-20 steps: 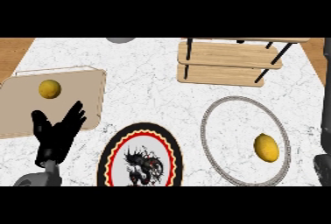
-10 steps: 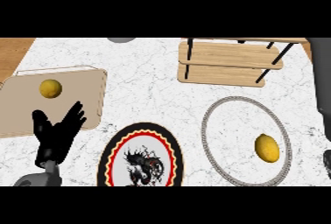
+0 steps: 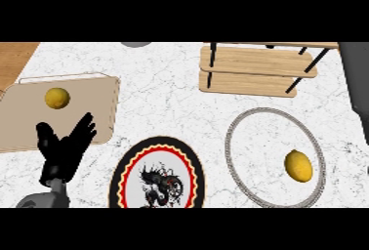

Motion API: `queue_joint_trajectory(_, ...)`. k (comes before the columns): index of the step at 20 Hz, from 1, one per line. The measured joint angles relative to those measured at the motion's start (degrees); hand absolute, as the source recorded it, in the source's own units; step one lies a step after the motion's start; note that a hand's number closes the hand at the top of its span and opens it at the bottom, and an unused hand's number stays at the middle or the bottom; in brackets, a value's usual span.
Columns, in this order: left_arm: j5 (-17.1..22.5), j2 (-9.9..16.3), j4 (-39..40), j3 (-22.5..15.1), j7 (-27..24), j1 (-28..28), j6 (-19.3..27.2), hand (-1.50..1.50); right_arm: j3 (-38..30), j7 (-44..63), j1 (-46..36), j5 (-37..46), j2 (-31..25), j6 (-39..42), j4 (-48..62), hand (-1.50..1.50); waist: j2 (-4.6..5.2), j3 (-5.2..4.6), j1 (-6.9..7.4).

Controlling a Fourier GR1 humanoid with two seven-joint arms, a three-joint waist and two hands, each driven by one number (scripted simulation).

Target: Pick the bell pepper from the placemat and place it in the tiered shelf

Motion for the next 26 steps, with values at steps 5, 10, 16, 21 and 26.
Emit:
queue_joint_trajectory(5, 0.17, 0.02, -1.02, 0.05, 0.90, 0.60, -0.33, 0.00, -0.80, -3.90, -2.07, -0.25, -0.82, -1.44, 4.90, 1.50, -0.02, -0.03, 0.00)
queue_joint_trajectory(10, 0.39, 0.44, 0.54, 0.88, -0.21, 0.00, -1.20, 0.00, 0.50, -5.10, -3.35, 1.13, -1.17, -1.00, 7.69, 1.50, -0.11, 0.06, -0.21)
queue_joint_trajectory(16, -0.51, -0.31, 0.47, 0.75, -0.01, 0.13, 0.06, 0.00, -5.16, -1.85, -3.43, -3.23, -0.31, -6.15, 6.60, -1.50, -0.27, 0.15, -0.51)
queue_joint_trajectory(21, -0.86, -0.50, 0.40, 0.62, -0.84, 0.16, -0.04, 0.00, -10.23, -2.06, -4.47, -8.13, 0.48, -9.80, 7.01, -1.50, -0.17, 0.13, -0.28)
queue_joint_trajectory(26, -0.21, 0.04, 0.29, 1.15, -0.23, 0.23, -0.86, 0.00, -15.31, -1.63, -5.21, -14.01, 0.21, -11.07, 5.83, -1.50, -0.25, 0.07, -0.51)
